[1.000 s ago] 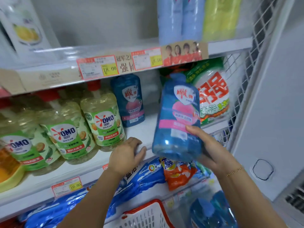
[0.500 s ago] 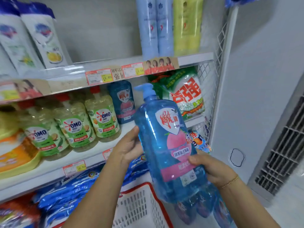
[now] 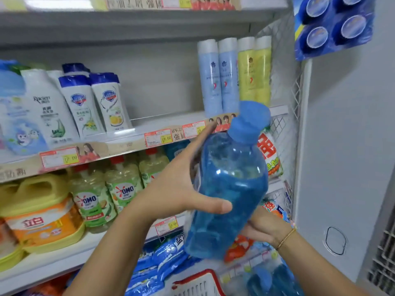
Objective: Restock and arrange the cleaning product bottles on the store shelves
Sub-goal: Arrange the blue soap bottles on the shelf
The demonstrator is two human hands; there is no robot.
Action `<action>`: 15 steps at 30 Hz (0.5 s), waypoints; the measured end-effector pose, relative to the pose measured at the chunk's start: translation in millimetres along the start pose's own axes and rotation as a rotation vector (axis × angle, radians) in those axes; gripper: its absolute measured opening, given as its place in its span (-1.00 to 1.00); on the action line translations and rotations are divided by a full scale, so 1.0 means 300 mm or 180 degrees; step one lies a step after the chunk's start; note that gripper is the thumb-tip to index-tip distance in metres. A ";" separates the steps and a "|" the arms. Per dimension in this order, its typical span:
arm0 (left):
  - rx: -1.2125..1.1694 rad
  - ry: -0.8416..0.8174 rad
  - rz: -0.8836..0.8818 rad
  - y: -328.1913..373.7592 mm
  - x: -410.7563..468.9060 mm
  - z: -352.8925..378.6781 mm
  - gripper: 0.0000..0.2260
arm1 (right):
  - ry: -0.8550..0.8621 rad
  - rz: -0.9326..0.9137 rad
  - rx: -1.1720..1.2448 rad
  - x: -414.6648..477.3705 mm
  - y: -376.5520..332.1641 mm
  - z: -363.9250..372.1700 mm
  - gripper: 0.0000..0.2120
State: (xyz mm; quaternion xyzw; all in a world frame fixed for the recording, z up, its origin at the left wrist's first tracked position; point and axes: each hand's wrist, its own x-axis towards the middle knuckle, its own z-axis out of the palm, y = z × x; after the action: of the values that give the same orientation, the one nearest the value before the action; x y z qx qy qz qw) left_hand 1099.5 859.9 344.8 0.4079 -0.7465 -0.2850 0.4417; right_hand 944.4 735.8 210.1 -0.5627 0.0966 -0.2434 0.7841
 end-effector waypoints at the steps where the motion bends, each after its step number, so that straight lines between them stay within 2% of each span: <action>1: 0.0270 0.0069 0.0029 0.001 -0.007 0.004 0.07 | -0.0003 0.0009 0.0084 0.006 0.019 0.006 -0.53; 3: 0.0591 0.0187 -0.0004 -0.002 -0.032 0.010 0.08 | -0.0022 -0.0030 0.0171 0.013 0.047 0.008 -0.50; 7: 0.0490 0.0759 -0.0231 -0.047 -0.056 -0.004 0.10 | -0.0165 -0.0149 0.0125 0.004 0.080 0.039 -0.47; 10: 0.0151 0.1427 -0.0385 -0.080 -0.044 -0.024 0.12 | -0.0053 -0.0257 -0.0253 0.001 0.096 0.076 -0.20; 12: -0.0246 0.1799 -0.0437 -0.099 -0.026 -0.049 0.05 | 0.0174 -0.0364 -0.0447 0.002 0.100 0.100 -0.08; 15: -0.0633 0.2135 -0.0542 -0.125 -0.009 -0.080 -0.24 | 0.0343 -0.0602 -0.0666 -0.010 0.096 0.114 -0.11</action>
State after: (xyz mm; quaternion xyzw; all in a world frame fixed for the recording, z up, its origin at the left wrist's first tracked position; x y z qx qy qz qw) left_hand 1135.1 841.6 325.0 0.4945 -0.4921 -0.2423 0.6742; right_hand 964.3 773.0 194.9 -0.6340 0.1100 -0.3346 0.6885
